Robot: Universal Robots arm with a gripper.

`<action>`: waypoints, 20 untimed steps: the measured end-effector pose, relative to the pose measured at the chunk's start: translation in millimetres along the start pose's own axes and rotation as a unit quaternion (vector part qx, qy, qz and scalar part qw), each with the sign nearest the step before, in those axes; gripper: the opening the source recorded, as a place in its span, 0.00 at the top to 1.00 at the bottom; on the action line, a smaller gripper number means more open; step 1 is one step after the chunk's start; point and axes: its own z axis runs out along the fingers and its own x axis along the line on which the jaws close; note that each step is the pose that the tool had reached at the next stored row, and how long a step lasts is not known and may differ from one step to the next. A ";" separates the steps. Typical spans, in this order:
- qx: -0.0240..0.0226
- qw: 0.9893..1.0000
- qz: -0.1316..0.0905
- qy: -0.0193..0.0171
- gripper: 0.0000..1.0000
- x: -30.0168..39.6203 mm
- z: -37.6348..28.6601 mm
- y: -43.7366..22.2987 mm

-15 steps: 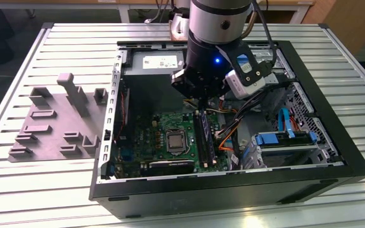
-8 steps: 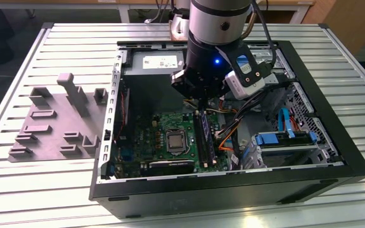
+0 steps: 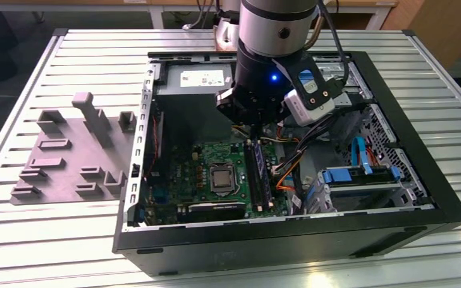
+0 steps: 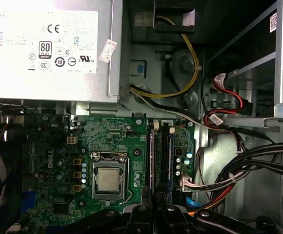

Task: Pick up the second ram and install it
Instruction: 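Insert the second ram into the second slot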

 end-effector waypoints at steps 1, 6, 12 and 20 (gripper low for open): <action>0.000 1.000 0.000 0.000 0.86 0.0 0.0 0.0; 0.000 1.000 0.001 0.000 0.86 0.0 3.0 0.0; 0.000 1.000 0.002 0.000 0.86 0.0 13.7 -1.7; 0.000 1.000 0.011 0.000 0.86 -1.1 28.2 -3.9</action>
